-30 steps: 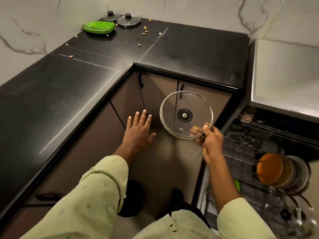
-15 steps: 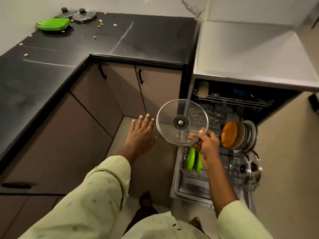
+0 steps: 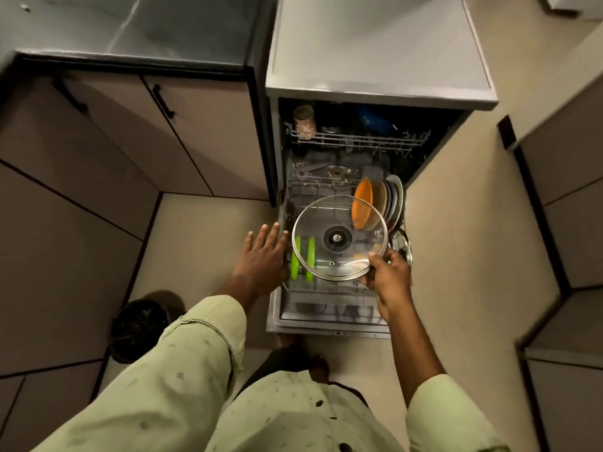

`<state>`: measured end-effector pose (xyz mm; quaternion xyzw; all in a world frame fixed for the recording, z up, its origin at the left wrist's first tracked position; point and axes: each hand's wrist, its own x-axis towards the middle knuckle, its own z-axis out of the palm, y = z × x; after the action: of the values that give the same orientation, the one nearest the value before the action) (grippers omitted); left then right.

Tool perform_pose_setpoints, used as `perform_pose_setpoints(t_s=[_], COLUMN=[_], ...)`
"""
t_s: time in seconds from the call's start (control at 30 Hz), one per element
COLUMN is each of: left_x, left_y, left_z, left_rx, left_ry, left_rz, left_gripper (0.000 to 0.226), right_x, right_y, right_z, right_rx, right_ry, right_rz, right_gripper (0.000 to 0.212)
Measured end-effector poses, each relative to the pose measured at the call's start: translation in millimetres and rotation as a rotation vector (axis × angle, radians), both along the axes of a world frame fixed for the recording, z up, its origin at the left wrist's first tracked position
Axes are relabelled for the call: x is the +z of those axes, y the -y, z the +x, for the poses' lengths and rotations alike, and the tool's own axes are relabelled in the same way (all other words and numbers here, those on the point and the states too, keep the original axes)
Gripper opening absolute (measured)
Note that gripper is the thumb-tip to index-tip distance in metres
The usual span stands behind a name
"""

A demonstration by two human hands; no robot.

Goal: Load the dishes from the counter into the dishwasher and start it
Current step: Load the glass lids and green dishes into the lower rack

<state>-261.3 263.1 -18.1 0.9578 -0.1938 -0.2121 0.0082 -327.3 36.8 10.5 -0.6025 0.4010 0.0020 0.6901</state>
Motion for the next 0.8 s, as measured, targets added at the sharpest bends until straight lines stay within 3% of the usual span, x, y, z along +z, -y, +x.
perform_pose_setpoints(t_s=[0.37, 0.6, 0.8], left_x=[-50, -100, -185], left_y=[77, 111, 149], left_z=[13, 14, 15], left_rx=[-0.203, -0.25, -0.251], left_ry=[-0.2, -0.318, -0.382], left_rz=[0.004, 0.04, 0.103], left_gripper=[0.071, 0.071, 0.079], right_x=[-17, -70, -156], right_y=[52, 78, 104], right_z=[2, 6, 30], right_rx=[-0.05, -0.12, 0.001], right_ry=[-0.106, -0.217, -0.328], right_rz=[-0.043, -0.076, -0.419], right_gripper=[0.016, 0.014, 0.017])
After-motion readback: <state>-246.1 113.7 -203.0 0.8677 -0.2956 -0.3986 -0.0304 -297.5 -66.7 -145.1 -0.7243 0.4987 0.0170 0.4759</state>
